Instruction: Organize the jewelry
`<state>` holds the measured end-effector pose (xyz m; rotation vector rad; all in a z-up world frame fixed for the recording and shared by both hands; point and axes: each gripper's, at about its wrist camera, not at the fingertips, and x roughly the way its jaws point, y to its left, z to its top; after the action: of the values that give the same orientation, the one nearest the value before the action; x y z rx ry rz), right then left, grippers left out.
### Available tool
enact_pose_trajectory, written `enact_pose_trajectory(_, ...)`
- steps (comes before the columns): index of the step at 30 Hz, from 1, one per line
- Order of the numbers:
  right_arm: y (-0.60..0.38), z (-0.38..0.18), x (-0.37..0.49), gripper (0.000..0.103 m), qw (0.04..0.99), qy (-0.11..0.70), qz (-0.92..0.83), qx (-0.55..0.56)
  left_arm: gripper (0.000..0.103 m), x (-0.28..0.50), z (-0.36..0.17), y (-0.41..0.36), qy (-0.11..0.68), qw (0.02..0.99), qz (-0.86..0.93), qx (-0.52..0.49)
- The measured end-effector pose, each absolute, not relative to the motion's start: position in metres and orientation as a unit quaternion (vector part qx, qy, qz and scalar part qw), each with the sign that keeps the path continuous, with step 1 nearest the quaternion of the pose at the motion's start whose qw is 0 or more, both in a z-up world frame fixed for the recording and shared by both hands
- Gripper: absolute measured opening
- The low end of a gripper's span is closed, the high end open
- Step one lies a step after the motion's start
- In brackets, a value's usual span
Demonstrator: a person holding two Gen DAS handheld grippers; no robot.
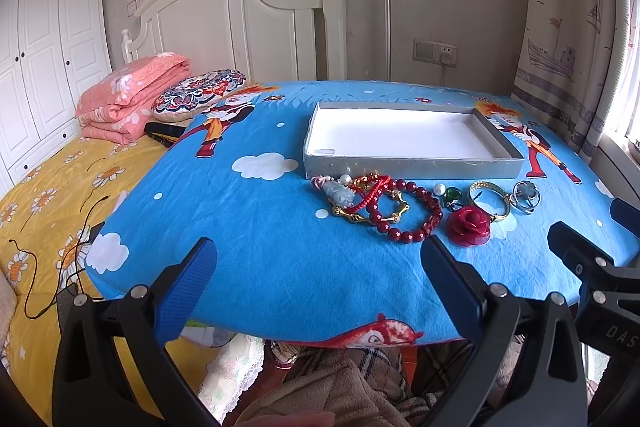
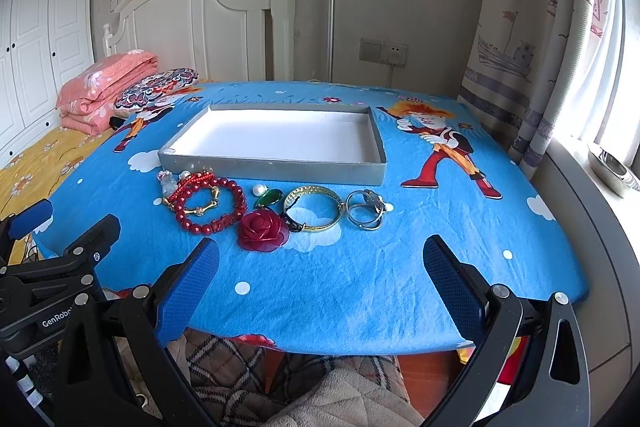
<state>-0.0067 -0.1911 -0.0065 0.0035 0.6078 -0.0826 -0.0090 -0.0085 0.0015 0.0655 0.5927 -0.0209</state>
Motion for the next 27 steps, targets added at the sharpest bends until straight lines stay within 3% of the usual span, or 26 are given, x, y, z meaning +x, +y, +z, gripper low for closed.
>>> enact_pose_trajectory(27,-0.191,-0.007,-0.005,0.096,0.952,0.304,-0.04,0.003,0.099,-0.003,-0.01,-0.002,0.294,0.955,-0.011,0.033)
